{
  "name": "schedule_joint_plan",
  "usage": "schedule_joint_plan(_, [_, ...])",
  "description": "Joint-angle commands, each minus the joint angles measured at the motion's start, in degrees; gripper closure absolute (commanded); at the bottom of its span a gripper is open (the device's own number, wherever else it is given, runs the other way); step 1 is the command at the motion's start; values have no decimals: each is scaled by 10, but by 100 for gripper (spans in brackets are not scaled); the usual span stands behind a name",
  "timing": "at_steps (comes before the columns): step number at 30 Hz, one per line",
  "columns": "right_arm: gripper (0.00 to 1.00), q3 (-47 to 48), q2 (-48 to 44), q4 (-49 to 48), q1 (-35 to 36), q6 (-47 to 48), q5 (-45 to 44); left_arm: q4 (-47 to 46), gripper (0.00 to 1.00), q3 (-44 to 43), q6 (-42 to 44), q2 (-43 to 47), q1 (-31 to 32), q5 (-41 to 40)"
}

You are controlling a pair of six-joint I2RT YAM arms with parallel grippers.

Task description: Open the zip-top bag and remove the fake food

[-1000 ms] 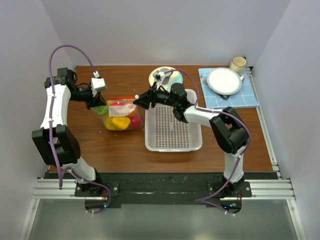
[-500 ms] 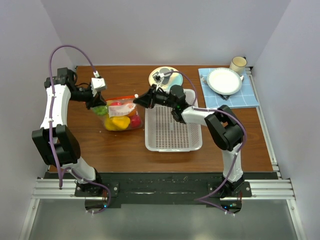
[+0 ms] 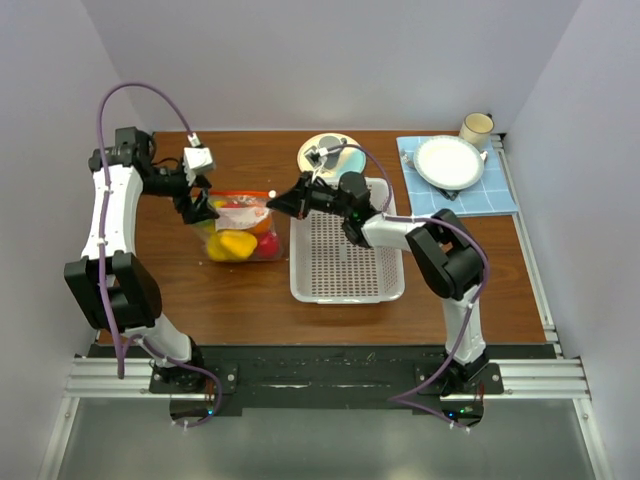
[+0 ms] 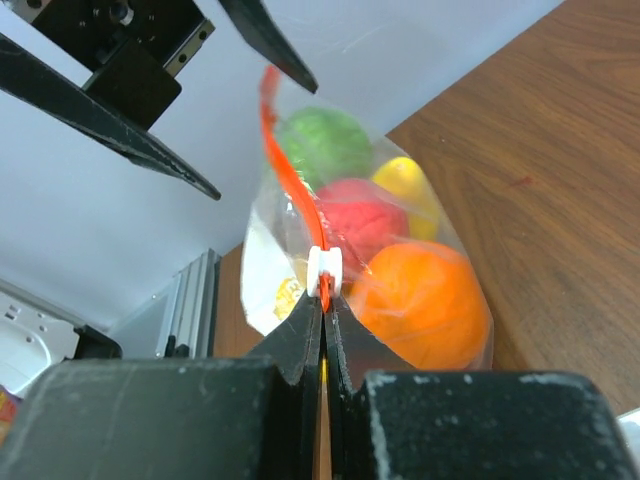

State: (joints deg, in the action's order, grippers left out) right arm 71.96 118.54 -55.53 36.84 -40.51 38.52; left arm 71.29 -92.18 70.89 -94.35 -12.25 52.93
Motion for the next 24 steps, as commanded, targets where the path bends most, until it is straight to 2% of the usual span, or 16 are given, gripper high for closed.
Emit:
schedule_joint_plan(1, [100, 28, -74, 30, 5, 45, 18, -23, 4, -78, -44, 24, 27, 47])
schedule_joint_plan(7, [100, 63, -85, 111, 33, 101, 39, -27, 4, -162, -101, -13, 105, 118])
schedule_joint_plan(11, [100, 84, -83, 179, 52, 138, 42, -5, 13, -193, -96, -62, 168, 124])
schedule_joint_plan(14, [100, 93, -89, 214, 59, 165, 42, 41, 24, -223, -75, -79, 178, 137])
schedule_joint_plan(17, [100, 95, -99, 245, 58, 189, 42, 41, 46, -209, -61, -67, 178, 120])
schedule_joint_plan(18, [100, 96, -102, 255, 58, 197, 39, 41, 59, -201, -59, -64, 178, 100])
schedule_joint_plan(21, [100, 93, -112, 281, 59, 220, 38, 41, 74, -182, -49, -48, 174, 71])
schedule_joint_plan(24, [100, 85, -126, 311, 57, 250, 31, 41, 73, -171, -45, -28, 168, 67])
